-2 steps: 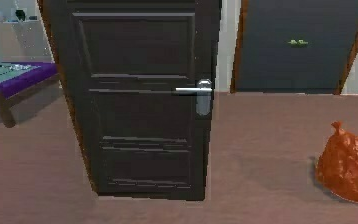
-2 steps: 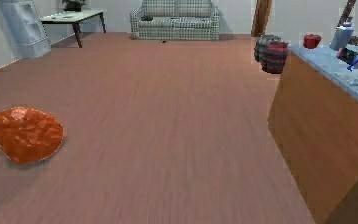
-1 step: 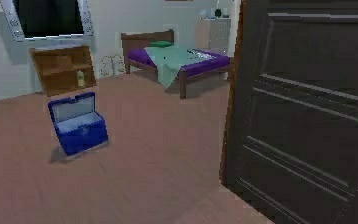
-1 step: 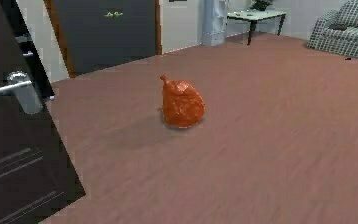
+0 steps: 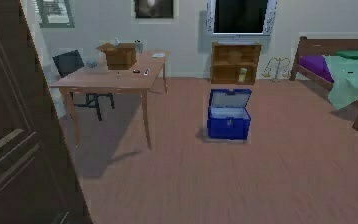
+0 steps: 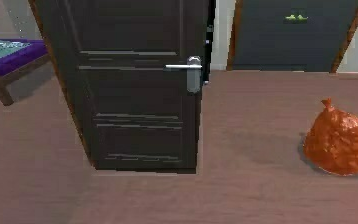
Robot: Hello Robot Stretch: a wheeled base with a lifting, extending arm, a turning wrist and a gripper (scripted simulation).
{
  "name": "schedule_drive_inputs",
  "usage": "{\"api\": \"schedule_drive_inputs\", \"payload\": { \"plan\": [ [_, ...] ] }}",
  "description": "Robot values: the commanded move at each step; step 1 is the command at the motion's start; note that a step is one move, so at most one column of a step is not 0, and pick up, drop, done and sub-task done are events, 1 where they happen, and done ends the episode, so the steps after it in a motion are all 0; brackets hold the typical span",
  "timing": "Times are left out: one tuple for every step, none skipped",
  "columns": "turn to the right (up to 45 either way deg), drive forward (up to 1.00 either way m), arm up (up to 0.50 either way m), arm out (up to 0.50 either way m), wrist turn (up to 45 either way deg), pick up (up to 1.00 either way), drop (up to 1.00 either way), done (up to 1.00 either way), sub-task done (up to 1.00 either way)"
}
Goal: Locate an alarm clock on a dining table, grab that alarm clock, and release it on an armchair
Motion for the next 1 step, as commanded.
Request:
{"api": "schedule_drive_inputs", "payload": {
  "plan": [
    [0.0, 1.0, 0.0, 0.0, 0.0, 0.0, 0.0, 0.0, 0.0]
  ]
}}
